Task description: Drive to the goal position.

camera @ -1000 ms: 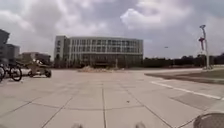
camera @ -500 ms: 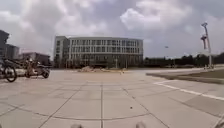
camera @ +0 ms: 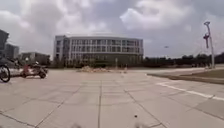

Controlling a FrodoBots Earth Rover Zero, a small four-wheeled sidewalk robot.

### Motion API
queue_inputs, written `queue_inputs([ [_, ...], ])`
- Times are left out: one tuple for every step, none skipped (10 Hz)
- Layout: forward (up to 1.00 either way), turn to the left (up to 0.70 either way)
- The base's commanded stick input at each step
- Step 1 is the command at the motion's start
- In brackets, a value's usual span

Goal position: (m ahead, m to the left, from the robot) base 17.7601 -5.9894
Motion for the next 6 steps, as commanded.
queue_inputs([
  [0.6, 0.0],
  [0.6, 0.0],
  [0.6, 0.0],
  [0.6, 0.0],
  [0.6, 0.0],
  [0.6, 0.0],
])
